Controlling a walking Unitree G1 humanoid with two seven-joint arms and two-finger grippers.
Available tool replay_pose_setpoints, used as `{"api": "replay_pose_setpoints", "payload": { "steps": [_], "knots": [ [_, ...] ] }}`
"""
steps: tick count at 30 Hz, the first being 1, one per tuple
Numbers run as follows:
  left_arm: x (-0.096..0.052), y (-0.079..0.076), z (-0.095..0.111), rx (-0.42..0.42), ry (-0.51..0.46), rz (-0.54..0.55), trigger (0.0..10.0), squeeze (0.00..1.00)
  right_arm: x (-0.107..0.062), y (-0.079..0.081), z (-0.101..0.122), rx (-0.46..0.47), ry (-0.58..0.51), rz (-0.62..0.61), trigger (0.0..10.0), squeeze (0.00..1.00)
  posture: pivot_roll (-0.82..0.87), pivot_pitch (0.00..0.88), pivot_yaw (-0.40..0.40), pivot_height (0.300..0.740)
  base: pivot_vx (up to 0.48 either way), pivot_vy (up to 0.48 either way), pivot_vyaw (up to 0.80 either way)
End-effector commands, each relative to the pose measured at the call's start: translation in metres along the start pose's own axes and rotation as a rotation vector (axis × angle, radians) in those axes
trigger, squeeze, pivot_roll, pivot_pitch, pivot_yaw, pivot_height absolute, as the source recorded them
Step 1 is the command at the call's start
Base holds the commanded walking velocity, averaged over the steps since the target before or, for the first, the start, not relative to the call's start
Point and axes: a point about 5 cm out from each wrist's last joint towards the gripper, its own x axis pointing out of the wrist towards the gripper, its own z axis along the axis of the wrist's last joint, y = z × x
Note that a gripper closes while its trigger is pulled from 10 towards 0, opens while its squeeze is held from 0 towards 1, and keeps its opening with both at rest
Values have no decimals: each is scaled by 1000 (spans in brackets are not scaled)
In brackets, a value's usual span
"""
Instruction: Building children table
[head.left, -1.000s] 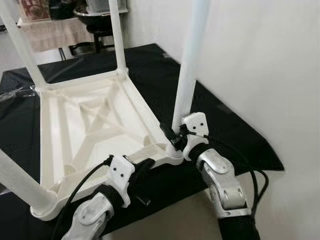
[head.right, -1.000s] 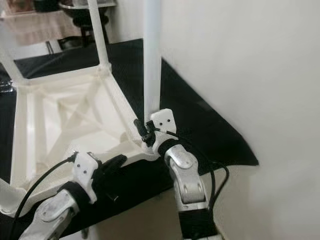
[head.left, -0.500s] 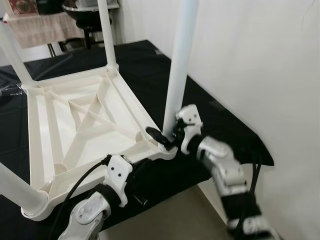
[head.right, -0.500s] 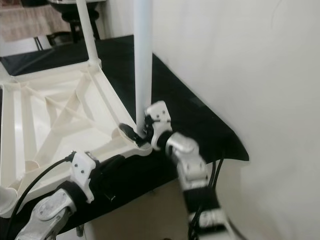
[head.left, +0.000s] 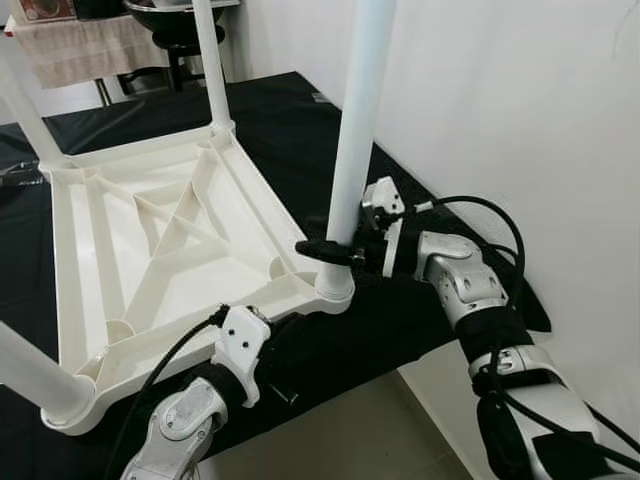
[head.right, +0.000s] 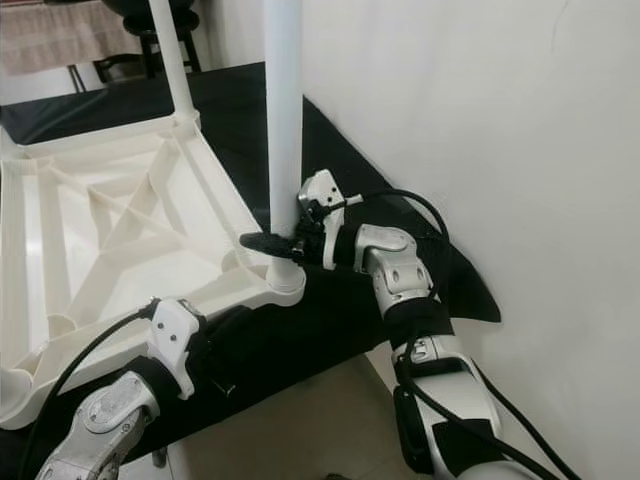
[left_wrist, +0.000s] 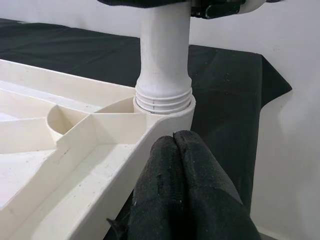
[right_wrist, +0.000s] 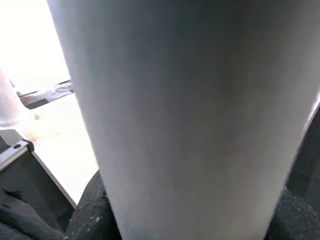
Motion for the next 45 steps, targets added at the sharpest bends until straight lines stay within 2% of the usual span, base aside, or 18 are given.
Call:
{"api": "replay_pose_setpoints", "payload": {
  "steps": [1, 2, 6, 8, 10, 11, 13, 17, 18, 20, 21, 25, 26, 31, 32, 35, 36, 45],
  "knots": [
    [-2, -2, 0, -8, -4, 1, 10000, 0, -10, -2, -7, -20, 22, -116, 0, 0, 21, 77, -56, 740, 0, 0, 0],
    [-2, -2, 0, -8, -4, 1, 10000, 0, -10, -2, -7, -20, 22, -116, 0, 0, 21, 77, -56, 740, 0, 0, 0],
    [-4, -2, 1, -15, -8, -4, 10000, 0, -17, 10, -32, 17, 111, -475, 0, 0, 5, 88, -56, 740, 0, 0, 0],
    [-5, -1, 1, -18, -9, -5, 10000, 0, -32, 30, -56, 140, 166, -1024, 0, 0, -8, 103, -56, 740, 0, 0, 0],
    [-5, -1, 1, -19, -9, -5, 10000, 0, -40, 36, -62, 176, 189, -1165, 0, 0, -8, 103, -56, 740, 0, 0, 0],
    [-4, 0, 1, -22, -8, -7, 10000, 0, -17, 52, -59, 171, 146, -1009, 0, 0, -32, 101, -35, 740, 0, 0, 0],
    [-3, 0, -1, -26, -6, -10, 10000, 0, 1, 59, -57, 159, 113, -871, 0, 0, -1, 92, -54, 740, 0, 0, 0],
    [-1, 0, -2, -31, -4, -11, 10000, 0, 19, 58, -58, 142, 113, -726, 0, 0, 10, 92, -61, 740, 0, 0, 0],
    [-2, 1, -2, -32, -5, 2, 10000, 0, 19, 52, -53, 124, 95, -692, 10000, 0, 11, 90, -60, 740, 0, 0, 0],
    [-2, 1, -2, -32, -5, 2, 10000, 0, 19, 52, -53, 124, 95, -692, 10000, 0, 11, 90, -60, 740, 0, 0, 0],
    [-1, 2, -2, -31, -6, 17, 10000, 0, 18, 41, -44, 112, 72, -627, 10000, 1000, 14, 83, -61, 740, 0, 0, 0],
    [0, 2, -3, -29, -5, 15, 10000, 0, 18, 36, -35, 115, 50, -502, 10000, 1000, 12, 76, -62, 740, 0, 0, 0],
    [1, 2, -3, -28, -5, 7, 10000, 0, 18, 33, -26, 93, 27, -355, 10000, 439, 9, 71, -61, 740, 0, 0, 0],
    [3, 2, -4, -26, -4, -4, 10000, 0, 16, 26, -19, 76, -2, -255, 10000, 439, 10, 66, -62, 740, 0, 0, 0],
    [4, 2, -4, -24, -5, -3, 10000, 0, 18, 22, -13, 40, -1, -163, 10000, 0, 17, 58, -66, 740, 0, 0, 0],
    [5, 2, -4, -16, -4, 1, 10000, 0, 24, 11, 1, -2, -2, -5, 9137, 0, 30, 51, -71, 740, 0, 0, 0],
    [5, 2, -4, -12, -4, 3, 10000, 0, 26, 8, 5, 25, -18, -1, 510, 0, 37, 50, -75, 740, 0, 0, 0],
    [4, -1, -3, -4, -7, 8, 10000, 0, 18, 1, 5, 42, -36, -30, 0, 0, 36, 63, -78, 740, 0, 0, 0]
  ]
}}
